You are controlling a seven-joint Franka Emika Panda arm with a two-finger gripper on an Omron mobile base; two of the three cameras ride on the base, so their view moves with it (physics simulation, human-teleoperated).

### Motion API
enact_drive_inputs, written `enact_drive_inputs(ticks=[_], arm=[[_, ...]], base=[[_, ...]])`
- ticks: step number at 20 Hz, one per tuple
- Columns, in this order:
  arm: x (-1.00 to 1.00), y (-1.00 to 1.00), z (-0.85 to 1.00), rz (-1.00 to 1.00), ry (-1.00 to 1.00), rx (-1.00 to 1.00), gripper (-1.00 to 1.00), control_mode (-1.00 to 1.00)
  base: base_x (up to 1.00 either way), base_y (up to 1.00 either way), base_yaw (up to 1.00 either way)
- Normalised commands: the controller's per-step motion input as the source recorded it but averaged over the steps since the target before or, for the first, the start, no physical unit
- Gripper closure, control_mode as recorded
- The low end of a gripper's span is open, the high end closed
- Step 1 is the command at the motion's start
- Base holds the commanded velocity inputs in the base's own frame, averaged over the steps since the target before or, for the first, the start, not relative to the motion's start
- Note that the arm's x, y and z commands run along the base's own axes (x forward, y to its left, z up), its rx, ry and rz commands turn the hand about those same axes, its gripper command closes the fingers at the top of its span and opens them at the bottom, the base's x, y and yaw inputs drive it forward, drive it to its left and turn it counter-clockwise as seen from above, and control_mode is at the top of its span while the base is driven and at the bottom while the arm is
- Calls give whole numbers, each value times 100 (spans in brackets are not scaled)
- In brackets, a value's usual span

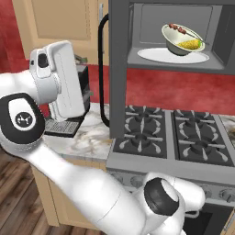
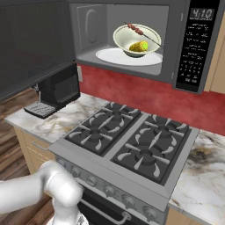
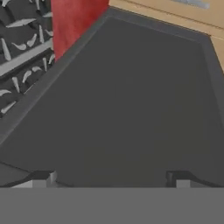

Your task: Place the bowl containing the corn and kebab skewer in the microwave. Close the microwave door and press the start button to microwave the meal.

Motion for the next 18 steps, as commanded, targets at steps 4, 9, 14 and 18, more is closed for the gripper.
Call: enact_drive_inputs(ticks=[4, 9, 14, 18], arm=[[45, -25, -3, -27, 0, -6, -100, -100], [21, -30, 0, -24, 0, -6, -100, -100], [-32, -89, 0, -28, 0, -1, -100, -100], [-66, -100, 0, -28, -10, 0, -100, -100]], base=[[0, 0, 0], [0, 0, 0], [0, 0, 0], [0, 0, 0]])
